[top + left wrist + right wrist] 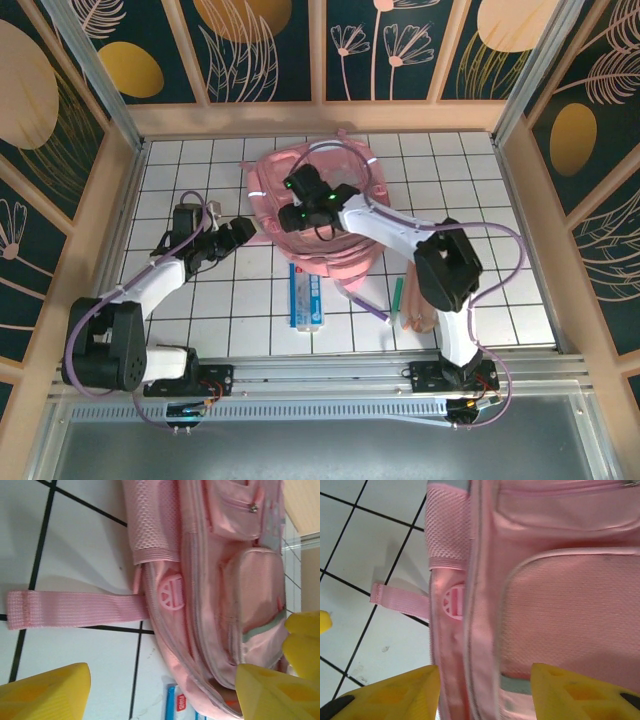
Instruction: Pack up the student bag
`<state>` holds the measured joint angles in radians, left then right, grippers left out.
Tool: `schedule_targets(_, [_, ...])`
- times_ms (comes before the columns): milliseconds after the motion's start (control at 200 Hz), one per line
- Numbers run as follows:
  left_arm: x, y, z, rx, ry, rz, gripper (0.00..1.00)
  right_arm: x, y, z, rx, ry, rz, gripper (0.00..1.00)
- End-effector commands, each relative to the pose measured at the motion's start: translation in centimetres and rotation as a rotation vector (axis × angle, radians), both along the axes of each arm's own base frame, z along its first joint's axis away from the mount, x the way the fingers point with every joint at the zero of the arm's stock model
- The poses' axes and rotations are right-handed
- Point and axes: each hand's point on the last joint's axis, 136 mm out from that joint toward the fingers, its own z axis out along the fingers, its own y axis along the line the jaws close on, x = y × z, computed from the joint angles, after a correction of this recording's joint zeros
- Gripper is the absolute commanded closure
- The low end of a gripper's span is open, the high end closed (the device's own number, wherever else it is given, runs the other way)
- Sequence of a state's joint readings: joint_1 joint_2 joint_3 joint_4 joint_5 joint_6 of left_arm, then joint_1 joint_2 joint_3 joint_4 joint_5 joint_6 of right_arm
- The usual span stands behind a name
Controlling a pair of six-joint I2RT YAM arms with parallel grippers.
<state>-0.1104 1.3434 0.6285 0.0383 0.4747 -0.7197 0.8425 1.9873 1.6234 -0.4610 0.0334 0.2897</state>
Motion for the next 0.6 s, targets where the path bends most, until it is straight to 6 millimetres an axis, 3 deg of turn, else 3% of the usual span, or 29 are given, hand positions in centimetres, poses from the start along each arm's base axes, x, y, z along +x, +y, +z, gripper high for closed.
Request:
schedule_targets(0, [2.1,0.5,1.0,0.026,-0.017,0.025,0.23,0.8,-1.5,0.9,-0.011,-0.029,-0.133,0.48])
schedule_targets(170, [6.2,-0.2,0.6,0.032,0.006,-0.004,0.18,-1.4,-6.0,0.5,-0.073,-0.012,-0.213,0.39])
schedule_targets(240, [8.2,-0.2,-0.1,0.048,0.019,-0.004,0.16,-2.5,-8.9,-0.1,-0.101,0.034,-0.284,0.36])
schedule_targets(275, [9.8,0.0,0.5,0.068,0.001,0.010,0.15,-3.0,-10.7,-0.2,-0.105,0.060,-0.346,0.35])
schedule_targets(385, [12.1,0.8,-3.1,0.119,0.095,0.053,0.15,-4.7,-16.0,-0.2,-0.070,0.155,-0.583,0.26])
schedule_targets(515, [13.1,-0.4,-5.5,0.055,0.137,0.037,0.30,-7.4,-16.7,-0.3,0.097,0.342,-0.707,0.26])
schedule_targets(596, [12.9,-0.1,-6.7,0.062,0.159,0.061,0.33,-8.9,-16.4,-1.0,0.194,0.458,-0.804,0.26])
